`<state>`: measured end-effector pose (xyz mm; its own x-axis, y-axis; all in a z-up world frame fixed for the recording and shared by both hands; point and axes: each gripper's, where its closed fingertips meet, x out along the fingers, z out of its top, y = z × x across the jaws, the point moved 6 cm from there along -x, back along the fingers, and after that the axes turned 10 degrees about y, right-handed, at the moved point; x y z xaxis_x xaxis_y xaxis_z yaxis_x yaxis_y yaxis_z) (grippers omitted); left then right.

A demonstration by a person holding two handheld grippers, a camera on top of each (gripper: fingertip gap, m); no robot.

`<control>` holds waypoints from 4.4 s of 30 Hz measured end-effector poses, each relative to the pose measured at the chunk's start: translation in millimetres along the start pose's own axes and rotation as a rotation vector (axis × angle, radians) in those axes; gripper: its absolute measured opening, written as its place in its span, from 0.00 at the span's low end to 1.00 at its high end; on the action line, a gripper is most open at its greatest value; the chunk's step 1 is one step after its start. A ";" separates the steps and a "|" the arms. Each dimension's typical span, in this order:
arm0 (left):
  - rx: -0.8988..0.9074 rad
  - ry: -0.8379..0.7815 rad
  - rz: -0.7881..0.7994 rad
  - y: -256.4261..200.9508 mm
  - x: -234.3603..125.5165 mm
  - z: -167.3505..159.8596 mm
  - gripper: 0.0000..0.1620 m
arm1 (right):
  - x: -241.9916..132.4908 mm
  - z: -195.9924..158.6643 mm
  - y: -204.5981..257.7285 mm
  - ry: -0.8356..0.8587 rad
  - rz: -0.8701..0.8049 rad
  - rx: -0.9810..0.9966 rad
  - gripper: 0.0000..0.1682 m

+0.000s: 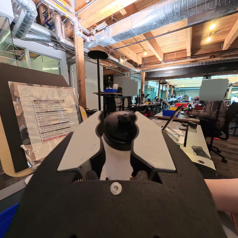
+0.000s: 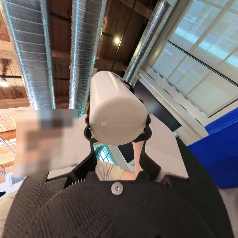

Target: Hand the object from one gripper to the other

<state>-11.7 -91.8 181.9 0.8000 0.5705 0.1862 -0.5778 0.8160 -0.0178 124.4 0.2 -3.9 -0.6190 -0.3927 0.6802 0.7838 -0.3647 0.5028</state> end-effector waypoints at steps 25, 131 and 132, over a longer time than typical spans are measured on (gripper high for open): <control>-0.066 0.002 0.024 17.1 -2.4 -4.6 0.57 | 23.8 -26.1 -23.6 -0.432 0.123 0.309 0.49; -0.116 0.156 0.116 -5.0 70.7 -50.1 0.60 | 7.3 30.5 64.6 -0.522 0.237 -0.078 0.52; -0.149 0.144 0.103 -8.5 79.1 -56.0 0.61 | 6.5 30.3 65.3 -0.530 0.232 -0.092 0.52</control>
<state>65.6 -48.4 141.7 0.7590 0.6502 0.0338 -0.6359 0.7514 -0.1760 173.1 -0.6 49.5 -0.3028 -0.0036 0.9530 0.8736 -0.4007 0.2761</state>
